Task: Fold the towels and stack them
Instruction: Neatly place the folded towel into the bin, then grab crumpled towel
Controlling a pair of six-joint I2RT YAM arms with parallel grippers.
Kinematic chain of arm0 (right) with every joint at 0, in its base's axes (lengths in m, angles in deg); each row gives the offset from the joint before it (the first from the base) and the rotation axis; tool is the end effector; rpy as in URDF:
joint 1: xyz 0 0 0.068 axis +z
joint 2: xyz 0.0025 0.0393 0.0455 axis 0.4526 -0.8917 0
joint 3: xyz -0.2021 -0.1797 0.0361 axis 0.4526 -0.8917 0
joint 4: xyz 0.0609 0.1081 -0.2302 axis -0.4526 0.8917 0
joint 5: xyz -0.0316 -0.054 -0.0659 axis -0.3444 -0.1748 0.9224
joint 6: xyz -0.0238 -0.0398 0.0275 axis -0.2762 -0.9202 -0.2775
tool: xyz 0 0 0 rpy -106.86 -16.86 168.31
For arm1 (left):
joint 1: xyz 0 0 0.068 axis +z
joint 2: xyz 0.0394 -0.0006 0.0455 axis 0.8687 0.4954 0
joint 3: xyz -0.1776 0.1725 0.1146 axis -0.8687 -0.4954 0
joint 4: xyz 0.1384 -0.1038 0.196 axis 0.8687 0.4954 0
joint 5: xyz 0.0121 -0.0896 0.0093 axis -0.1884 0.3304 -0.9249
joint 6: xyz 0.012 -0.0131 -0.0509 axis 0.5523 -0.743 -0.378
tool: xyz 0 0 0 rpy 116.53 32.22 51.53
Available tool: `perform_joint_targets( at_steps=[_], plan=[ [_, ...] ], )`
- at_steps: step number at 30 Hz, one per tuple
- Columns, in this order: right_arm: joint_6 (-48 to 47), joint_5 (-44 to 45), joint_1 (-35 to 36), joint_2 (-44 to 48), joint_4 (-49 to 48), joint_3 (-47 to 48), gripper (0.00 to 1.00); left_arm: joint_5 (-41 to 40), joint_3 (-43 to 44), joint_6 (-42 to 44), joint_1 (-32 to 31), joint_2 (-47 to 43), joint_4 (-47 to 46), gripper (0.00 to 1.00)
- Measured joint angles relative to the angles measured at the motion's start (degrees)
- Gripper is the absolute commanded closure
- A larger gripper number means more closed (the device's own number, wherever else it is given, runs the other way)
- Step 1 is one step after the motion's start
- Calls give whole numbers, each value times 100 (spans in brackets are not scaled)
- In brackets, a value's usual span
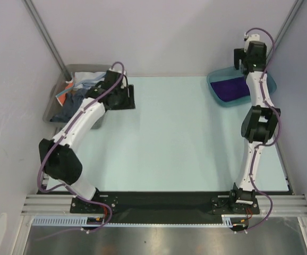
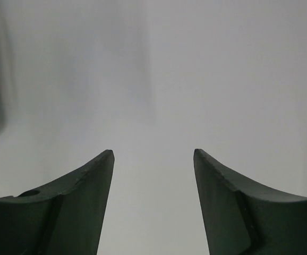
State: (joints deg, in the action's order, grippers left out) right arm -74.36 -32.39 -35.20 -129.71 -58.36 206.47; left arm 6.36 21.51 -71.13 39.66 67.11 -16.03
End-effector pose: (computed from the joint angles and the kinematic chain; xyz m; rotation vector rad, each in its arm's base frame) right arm 0.5565 -0.0882 0.2983 -0.0348 1.9827 -0.5013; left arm 0.3292 -0.1240 0.3146 0.0372 2.5002 -0.2908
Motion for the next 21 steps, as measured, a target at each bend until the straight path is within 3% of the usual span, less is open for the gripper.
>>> perform_joint_targets(
  at_steps=[3, 7, 12, 15, 21],
  plan=[
    [437, 9, 511, 1056, 229, -564, 0, -754, 782, 0, 138, -155, 68, 32],
    [988, -120, 1711, 2682, 310, -1611, 0, -1663, 1139, 63, 664, -339, 42, 34],
    [1528, -748, 2964, 4146, 94, -3036, 2, -2114, 1342, 258, 1652, 297, 72, 39],
    [1843, -1088, 3014, 4553, -151, -3888, 3, -2015, 1491, 466, 2024, 994, -94, 37],
    [2114, -1456, 3119, 4395, -177, -4767, 5, -1661, 2111, 804, 2105, 2267, -227, 38]
  ],
)
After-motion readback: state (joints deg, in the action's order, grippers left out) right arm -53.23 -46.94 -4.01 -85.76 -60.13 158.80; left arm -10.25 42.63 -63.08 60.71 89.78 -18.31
